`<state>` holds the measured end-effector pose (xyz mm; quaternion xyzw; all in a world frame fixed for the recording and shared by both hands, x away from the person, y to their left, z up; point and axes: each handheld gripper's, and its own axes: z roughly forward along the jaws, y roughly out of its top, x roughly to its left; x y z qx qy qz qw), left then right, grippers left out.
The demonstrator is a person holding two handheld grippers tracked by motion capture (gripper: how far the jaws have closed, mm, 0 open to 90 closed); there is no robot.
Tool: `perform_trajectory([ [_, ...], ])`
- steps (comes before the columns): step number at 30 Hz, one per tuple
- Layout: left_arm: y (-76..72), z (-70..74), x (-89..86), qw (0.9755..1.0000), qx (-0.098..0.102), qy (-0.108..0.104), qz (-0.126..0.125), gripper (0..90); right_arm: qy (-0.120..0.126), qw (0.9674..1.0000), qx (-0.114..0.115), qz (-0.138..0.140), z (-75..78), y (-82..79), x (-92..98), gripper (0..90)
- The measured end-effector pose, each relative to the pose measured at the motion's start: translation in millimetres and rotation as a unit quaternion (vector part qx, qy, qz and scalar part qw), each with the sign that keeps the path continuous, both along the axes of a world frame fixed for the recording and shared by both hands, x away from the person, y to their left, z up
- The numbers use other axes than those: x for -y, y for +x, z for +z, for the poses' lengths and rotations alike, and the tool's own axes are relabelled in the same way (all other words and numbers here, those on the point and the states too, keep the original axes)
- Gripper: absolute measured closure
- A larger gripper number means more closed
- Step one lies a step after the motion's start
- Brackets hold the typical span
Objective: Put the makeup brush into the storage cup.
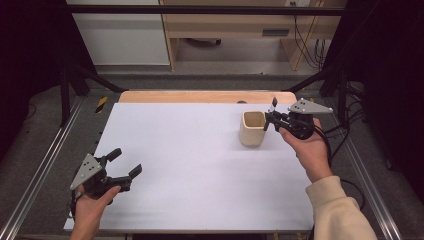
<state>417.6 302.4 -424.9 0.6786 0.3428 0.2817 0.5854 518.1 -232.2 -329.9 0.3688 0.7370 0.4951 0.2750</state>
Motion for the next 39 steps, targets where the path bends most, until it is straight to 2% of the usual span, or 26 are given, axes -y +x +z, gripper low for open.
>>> perform_trajectory([
  [10, 0.5, -1.3, -0.6, 1.0, 0.0, -0.001, -0.002, 4.7, -0.013, 0.9998, 0.001, -0.016, -0.2, 12.7, -2.6, 78.8],
  [20, 1.0, -2.6, -0.3, 1.0, -0.001, -0.001, -0.002, 4.7, -0.006, 0.9996, 0.006, -0.027, -3.0, 22.4, -2.9, 78.8],
  [39, 1.4, -2.9, -0.4, 1.0, -0.001, 0.001, -0.005, 4.5, -0.01, 0.9993, 0.017, -0.031, -8.7, 30.0, -7.9, 78.8],
])
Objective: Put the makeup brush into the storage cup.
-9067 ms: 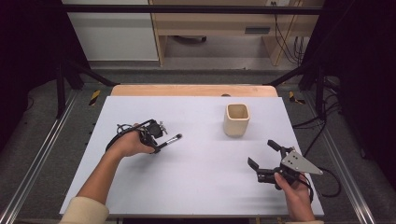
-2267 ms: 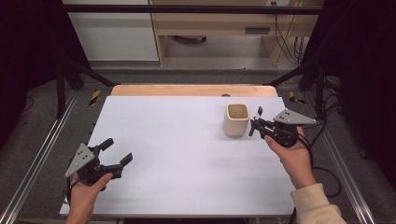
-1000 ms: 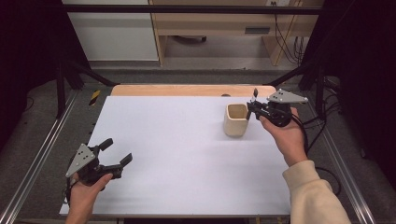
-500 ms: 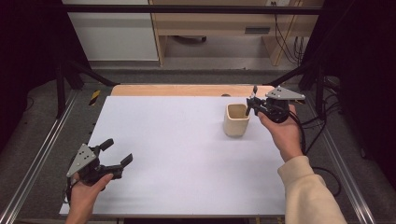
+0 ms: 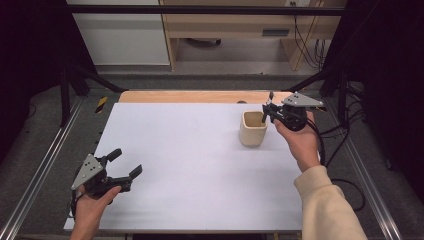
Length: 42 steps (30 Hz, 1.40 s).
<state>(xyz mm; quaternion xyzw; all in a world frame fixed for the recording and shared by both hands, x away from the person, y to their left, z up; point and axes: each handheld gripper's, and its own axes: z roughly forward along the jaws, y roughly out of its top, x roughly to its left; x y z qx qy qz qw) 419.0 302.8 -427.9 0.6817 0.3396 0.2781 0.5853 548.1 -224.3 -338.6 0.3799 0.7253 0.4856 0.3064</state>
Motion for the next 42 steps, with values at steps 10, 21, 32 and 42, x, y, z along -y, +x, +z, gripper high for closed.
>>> perform_trajectory([
  [10, 0.1, 0.0, -0.8, 1.0, 0.0, -0.002, 0.001, 4.5, -0.001, 1.0, 0.0, 0.0, -3.8, 2.5, -5.0, 78.8],
  [21, 0.4, -0.5, -1.4, 1.0, -0.002, -0.002, 0.0, 4.5, 0.01, 0.9999, 0.011, -0.007, -15.2, 8.4, -6.6, 78.8],
  [32, 1.0, -1.5, -1.9, 1.0, -0.003, -0.001, 0.0, 4.5, 0.022, 0.9997, 0.006, -0.012, -26.1, 13.1, -7.3, 78.7],
  [42, 1.4, -2.4, -1.1, 1.0, -0.004, 0.006, -0.001, 4.5, 0.035, 0.9994, 0.0, -0.007, -30.8, 14.2, -7.5, 78.7],
])
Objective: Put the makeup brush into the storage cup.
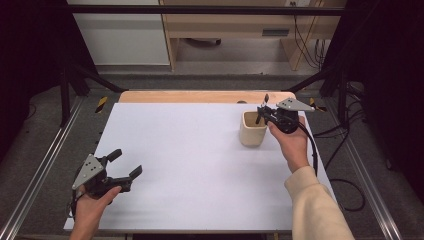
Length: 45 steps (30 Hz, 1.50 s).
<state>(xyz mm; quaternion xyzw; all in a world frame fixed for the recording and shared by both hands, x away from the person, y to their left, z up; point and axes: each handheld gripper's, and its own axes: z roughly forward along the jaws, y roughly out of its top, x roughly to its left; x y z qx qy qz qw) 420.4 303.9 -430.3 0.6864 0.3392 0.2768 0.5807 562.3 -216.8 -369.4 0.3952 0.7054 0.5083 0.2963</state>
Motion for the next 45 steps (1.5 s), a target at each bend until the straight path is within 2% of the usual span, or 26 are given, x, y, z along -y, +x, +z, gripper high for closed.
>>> perform_trajectory([
  [16, -0.2, 0.1, -0.2, 1.0, 0.0, -0.001, -0.001, 4.5, 0.01, 0.9998, -0.015, -0.006, -12.2, 3.9, -1.9, 78.7],
  [31, -0.2, 0.2, 0.6, 1.0, 0.001, 0.004, -0.001, 4.5, 0.0, 0.9998, -0.019, -0.007, -20.7, 3.3, -6.6, 78.7],
  [41, -0.1, 0.3, -0.9, 1.0, 0.0, -0.001, -0.001, 4.5, -0.006, 0.9997, -0.021, -0.007, -23.9, 2.9, -8.0, 78.7],
  [45, -0.1, 0.2, -0.3, 1.0, 0.0, -0.001, -0.002, 4.5, -0.009, 0.9995, -0.03, -0.011, -25.6, 2.8, -7.2, 78.6],
])
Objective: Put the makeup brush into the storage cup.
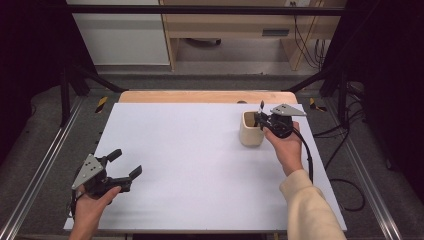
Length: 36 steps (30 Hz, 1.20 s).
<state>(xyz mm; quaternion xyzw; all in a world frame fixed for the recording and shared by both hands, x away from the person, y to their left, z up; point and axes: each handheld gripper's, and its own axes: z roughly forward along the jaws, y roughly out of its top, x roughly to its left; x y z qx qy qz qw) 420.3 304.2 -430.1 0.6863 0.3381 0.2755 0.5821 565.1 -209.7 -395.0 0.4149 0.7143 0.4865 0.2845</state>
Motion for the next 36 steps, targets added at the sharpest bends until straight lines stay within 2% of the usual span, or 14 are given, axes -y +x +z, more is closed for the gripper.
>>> perform_trajectory([
  [12, -0.1, 0.3, -0.4, 1.0, 0.0, 0.0, -0.001, 4.5, -0.014, 0.9999, -0.008, -0.002, -5.1, 0.7, -3.2, 78.1],
  [14, -0.3, 0.6, -0.5, 1.0, 0.001, 0.0, -0.002, 4.5, -0.012, 0.9999, -0.006, -0.002, -5.4, 0.1, -3.4, 72.6],
  [16, -0.5, 1.0, -1.0, 1.0, 0.002, 0.0, -0.002, 4.4, 0.004, 1.0, -0.003, -0.007, -3.3, -2.4, -2.6, 63.4],
  [18, -0.5, 1.3, -1.4, 1.0, 0.002, -0.003, -0.002, 4.4, 0.007, 0.9999, 0.004, -0.008, -0.5, -5.2, -1.1, 55.8],
  [21, -0.6, 1.4, -1.4, 1.0, 0.003, -0.003, -0.001, 4.4, 0.014, 0.9997, 0.015, -0.013, 3.8, -9.5, 2.8, 48.2],
  [28, -1.6, 2.3, -0.6, 1.0, 0.004, -0.003, -0.001, 4.2, 0.031, 0.999, 0.029, -0.014, 15.3, -16.6, 12.5, 42.9],
  [36, -1.3, 2.5, -1.2, 1.0, 0.005, -0.006, 0.0, 3.9, 0.036, 0.9986, 0.037, -0.014, 22.5, -20.6, 17.2, 37.1],
])
